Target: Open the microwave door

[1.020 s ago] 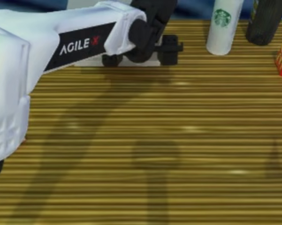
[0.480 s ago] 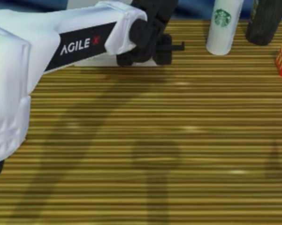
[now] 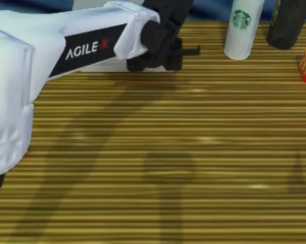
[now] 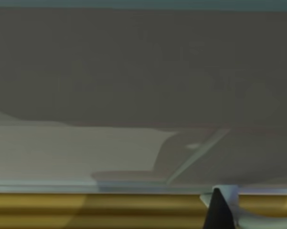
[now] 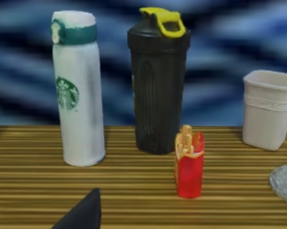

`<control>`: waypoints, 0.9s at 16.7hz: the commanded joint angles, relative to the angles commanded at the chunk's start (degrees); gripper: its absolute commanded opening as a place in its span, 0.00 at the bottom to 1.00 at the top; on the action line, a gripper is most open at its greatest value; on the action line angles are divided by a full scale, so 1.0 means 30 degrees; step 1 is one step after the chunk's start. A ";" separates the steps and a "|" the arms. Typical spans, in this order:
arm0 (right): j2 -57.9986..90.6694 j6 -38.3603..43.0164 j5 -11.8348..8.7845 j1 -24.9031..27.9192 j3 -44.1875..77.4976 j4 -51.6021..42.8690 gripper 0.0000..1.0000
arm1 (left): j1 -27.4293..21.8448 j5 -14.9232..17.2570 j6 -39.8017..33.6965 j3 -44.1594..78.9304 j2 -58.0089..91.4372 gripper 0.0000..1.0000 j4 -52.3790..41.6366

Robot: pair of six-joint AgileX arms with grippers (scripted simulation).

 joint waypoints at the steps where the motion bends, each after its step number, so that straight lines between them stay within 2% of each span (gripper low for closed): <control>1: 0.0000 0.0000 0.0000 0.0000 0.0000 0.0000 1.00 | 0.0004 -0.0020 -0.0012 -0.0066 -0.0025 0.00 0.0022; 8: 0.0000 0.0000 0.0000 0.0000 0.0000 0.0000 1.00 | 0.0084 -0.0636 -0.0473 -0.1957 -0.1289 0.00 0.1161; 15: 0.0000 0.0000 0.0000 0.0000 0.0000 0.0000 1.00 | 0.0088 -0.0643 -0.0480 -0.1980 -0.1296 0.00 0.1167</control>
